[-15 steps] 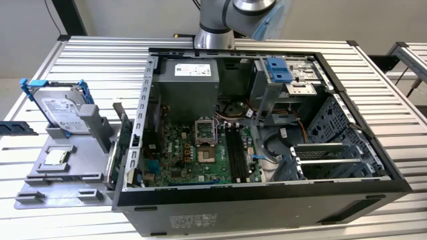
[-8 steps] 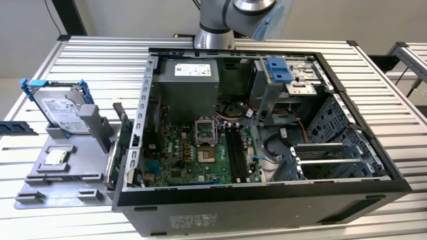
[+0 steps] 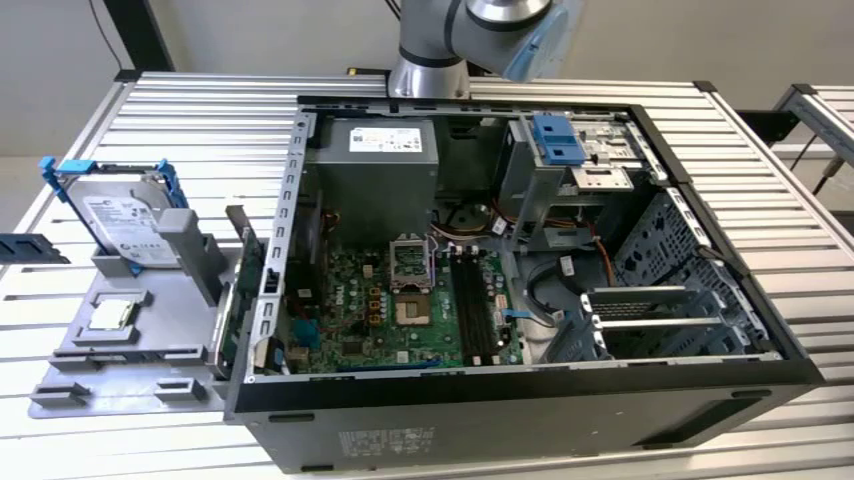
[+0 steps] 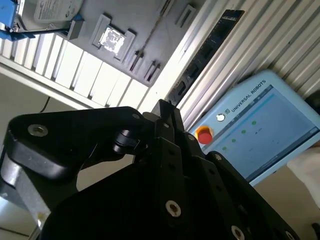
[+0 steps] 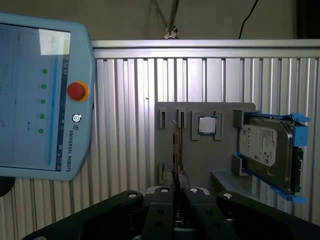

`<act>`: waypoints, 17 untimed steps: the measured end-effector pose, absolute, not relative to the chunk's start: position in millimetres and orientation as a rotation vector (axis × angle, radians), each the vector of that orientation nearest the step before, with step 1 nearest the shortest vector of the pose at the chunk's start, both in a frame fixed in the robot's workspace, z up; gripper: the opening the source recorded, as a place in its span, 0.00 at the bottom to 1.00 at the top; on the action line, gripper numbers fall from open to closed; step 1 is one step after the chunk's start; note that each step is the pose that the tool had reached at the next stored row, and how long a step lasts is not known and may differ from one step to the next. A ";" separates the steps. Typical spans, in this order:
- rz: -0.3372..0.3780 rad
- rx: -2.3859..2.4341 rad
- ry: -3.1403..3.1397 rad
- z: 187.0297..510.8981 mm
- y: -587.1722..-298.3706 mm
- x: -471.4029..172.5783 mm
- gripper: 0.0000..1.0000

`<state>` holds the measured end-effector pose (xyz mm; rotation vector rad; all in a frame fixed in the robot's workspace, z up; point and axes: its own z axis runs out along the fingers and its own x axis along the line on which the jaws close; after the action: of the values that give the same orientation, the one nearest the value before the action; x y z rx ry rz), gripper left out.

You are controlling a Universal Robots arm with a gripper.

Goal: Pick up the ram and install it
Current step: 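Pick up the ram and move it above insertion slot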

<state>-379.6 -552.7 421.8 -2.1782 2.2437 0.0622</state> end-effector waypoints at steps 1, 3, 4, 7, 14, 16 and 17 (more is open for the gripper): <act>0.062 -2.178 2.244 421.9 -552.7 -379.6 0.00; 0.062 -2.178 2.244 422.1 -552.6 -379.2 0.00; 0.062 -2.178 2.244 422.1 -552.6 -378.5 0.00; 0.062 -2.178 2.244 422.0 -552.7 -376.2 0.00; 0.062 -2.178 2.244 422.0 -552.7 -362.8 0.00; 0.063 -2.178 2.244 421.9 -552.7 -357.1 0.00; 0.063 -2.178 2.244 422.0 -552.7 -354.2 0.00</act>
<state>-354.2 -552.7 422.0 -2.1784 2.2441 0.0630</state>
